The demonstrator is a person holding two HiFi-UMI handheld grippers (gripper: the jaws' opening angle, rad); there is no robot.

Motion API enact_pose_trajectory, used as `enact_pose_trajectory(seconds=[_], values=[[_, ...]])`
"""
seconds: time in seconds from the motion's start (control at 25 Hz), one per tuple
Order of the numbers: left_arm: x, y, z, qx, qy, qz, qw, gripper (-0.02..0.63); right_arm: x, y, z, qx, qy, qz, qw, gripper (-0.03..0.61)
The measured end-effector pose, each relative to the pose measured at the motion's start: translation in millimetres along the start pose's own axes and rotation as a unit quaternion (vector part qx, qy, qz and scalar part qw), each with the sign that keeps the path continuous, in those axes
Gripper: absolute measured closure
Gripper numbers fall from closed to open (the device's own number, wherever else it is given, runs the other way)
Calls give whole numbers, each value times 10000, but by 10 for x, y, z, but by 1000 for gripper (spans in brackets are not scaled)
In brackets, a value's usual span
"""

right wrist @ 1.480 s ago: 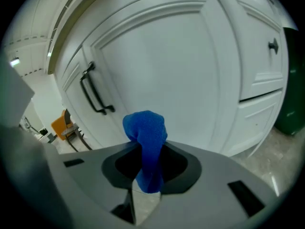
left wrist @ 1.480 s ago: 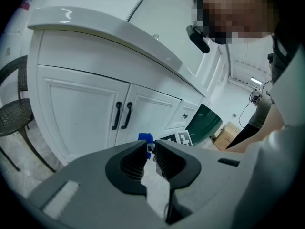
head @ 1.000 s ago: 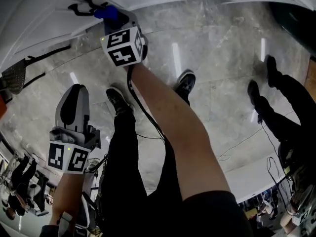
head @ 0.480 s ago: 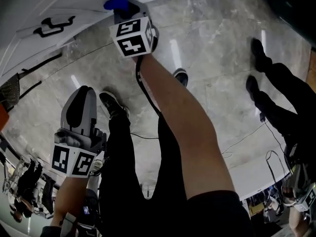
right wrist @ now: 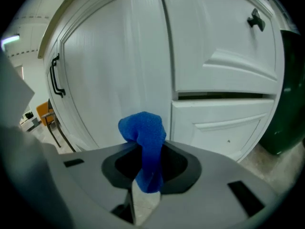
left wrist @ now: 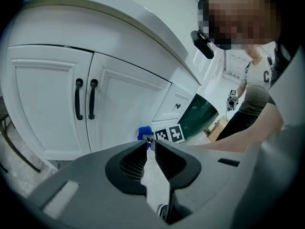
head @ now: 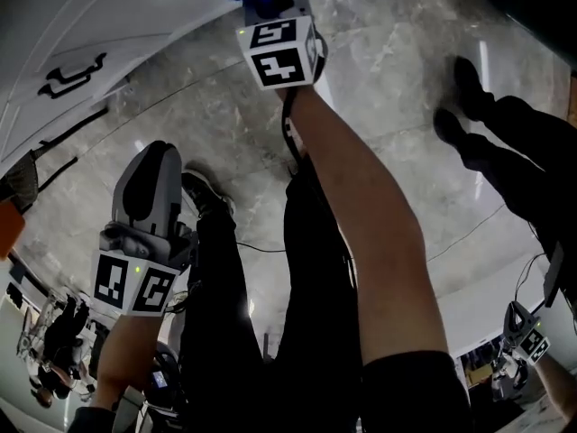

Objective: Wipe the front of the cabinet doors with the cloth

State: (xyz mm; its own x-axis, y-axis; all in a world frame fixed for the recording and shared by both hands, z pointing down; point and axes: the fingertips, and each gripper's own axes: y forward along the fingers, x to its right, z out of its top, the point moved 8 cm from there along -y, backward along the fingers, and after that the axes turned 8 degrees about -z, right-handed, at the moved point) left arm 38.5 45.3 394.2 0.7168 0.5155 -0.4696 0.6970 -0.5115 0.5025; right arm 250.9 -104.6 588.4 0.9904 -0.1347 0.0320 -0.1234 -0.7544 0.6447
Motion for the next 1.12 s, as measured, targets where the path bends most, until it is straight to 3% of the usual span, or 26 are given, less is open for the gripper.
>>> enact_pose_trajectory(seconds=[0.2,0.32,0.44,0.84,0.96,1.12], values=[[-154,30,38,207,-89,125,9997,557,266,-25,14,-124,-84,-365,9992,492],[-223,-67,13,281,-154,175,9993,557,335,-95,-43,-148,290,-649,9974,492],[-339,-253,-15,284,-154,230,9992,557,133,-170,-127,-257,704,-751,9944,492],[-940,-895,-144,189,-43,485,9986,557,-1918,202,-325,-318,463,638,9964,492],[-1069,-996,-252,109,-81,598,9981,557,-2262,367,-333,-306,366,831,9954,492],[-1125,-989,-413,-26,-212,687,9974,557,-2335,454,-286,-243,281,969,9946,492]])
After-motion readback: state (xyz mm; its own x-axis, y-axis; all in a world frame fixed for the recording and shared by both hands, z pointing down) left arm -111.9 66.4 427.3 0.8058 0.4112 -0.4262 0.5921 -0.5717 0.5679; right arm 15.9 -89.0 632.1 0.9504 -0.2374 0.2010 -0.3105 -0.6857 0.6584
